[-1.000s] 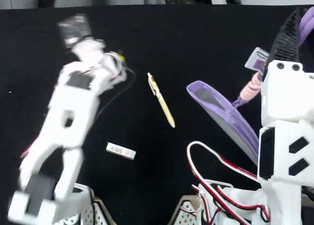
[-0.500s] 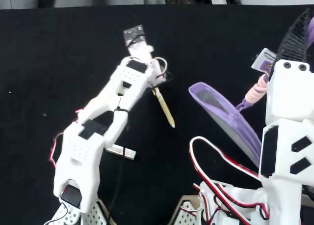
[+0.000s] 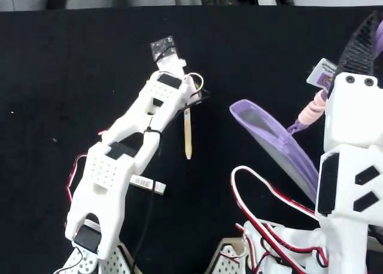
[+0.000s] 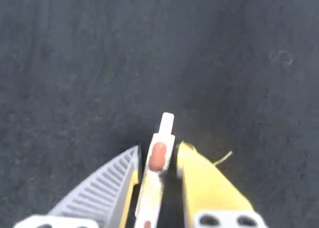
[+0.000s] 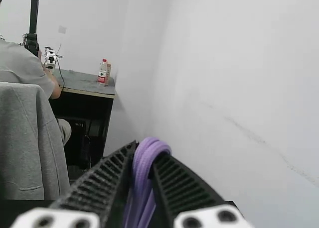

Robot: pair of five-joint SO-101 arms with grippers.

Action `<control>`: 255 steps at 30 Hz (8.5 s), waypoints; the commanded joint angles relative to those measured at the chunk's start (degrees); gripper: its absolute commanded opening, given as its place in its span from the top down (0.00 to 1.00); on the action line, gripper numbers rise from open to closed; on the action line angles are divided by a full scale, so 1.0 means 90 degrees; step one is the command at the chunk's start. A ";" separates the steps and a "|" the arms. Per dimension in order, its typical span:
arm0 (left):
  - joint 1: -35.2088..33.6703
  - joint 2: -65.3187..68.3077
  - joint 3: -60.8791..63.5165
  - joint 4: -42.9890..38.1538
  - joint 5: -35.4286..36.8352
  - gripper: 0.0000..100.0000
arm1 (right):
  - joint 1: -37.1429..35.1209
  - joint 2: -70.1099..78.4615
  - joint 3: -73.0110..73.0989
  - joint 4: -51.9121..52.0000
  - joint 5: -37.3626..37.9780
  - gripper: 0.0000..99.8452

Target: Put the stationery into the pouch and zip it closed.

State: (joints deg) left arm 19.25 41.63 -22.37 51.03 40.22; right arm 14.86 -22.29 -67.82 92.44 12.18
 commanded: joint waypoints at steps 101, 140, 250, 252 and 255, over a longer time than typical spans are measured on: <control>0.2535 -0.8010 0.7819 -0.7824 -0.1084 0.89 | 0.0088 0.0015 -0.0142 -0.0020 0.0039 0.99; -0.0864 -0.9827 0.5875 0.0459 -0.2168 0.89 | 0.0137 0.0024 -0.0142 -0.0068 0.0029 0.99; -0.1089 -1.0549 0.7556 0.1201 -0.6027 0.97 | -0.2022 0.0044 -0.0122 -0.1280 -0.0440 0.99; -0.1099 -1.1321 0.8132 0.0772 -0.5421 0.97 | -0.2422 0.0044 0.0024 -0.1641 -0.0440 0.99; -0.1216 -1.2376 0.9363 -0.0225 -0.4864 0.97 | -0.2803 0.0044 0.0571 -0.2383 -0.0440 0.99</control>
State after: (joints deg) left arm 9.76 -56.84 51.65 58.95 -11.30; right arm -5.36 -21.76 -67.12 79.78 8.75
